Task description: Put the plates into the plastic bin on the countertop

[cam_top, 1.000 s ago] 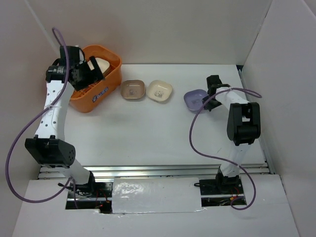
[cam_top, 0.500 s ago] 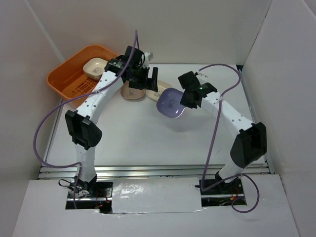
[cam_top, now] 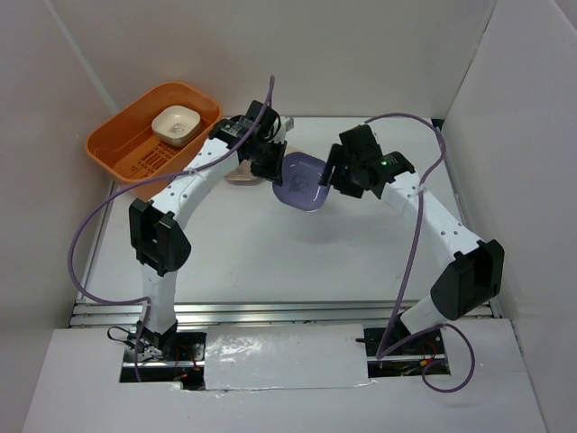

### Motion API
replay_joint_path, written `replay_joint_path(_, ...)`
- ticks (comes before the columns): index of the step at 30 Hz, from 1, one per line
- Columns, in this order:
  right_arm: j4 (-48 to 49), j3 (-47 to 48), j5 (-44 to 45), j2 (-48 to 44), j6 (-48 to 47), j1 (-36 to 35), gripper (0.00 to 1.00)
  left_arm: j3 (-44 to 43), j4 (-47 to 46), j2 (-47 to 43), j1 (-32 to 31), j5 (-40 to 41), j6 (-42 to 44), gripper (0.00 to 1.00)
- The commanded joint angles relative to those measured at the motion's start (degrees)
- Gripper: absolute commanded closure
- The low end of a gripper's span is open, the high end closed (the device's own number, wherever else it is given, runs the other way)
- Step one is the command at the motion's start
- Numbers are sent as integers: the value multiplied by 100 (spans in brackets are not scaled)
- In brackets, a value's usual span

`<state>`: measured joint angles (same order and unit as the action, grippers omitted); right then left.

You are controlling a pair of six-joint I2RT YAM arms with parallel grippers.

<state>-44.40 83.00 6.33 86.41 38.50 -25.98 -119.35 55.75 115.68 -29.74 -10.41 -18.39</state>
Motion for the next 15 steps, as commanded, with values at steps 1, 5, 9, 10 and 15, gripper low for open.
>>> replay_joint_path(1, 249, 85, -273, -458, 253, 127, 0, -202, -133, -194, 239, 1015, -155, 100)
replay_joint_path(5, 291, -414, -587, -800, 369, 653, 0, 165, -897, -895, 1457, 1015, -1156, 100)
replay_joint_path(9, 617, -1031, -1019, -1153, 316, 998, 0, 1062, -2259, -1495, 2892, 418, -2316, 100)
replay_joint_path(10, 600, -1101, -1046, -1205, 299, 1050, 0, 1141, -2418, -1504, 3199, 296, -2666, 100)
replay_joint_path(15, 678, -1480, -1388, -1372, 158, 1314, 0, 37, -2271, -408, 4300, 277, -3152, 100)
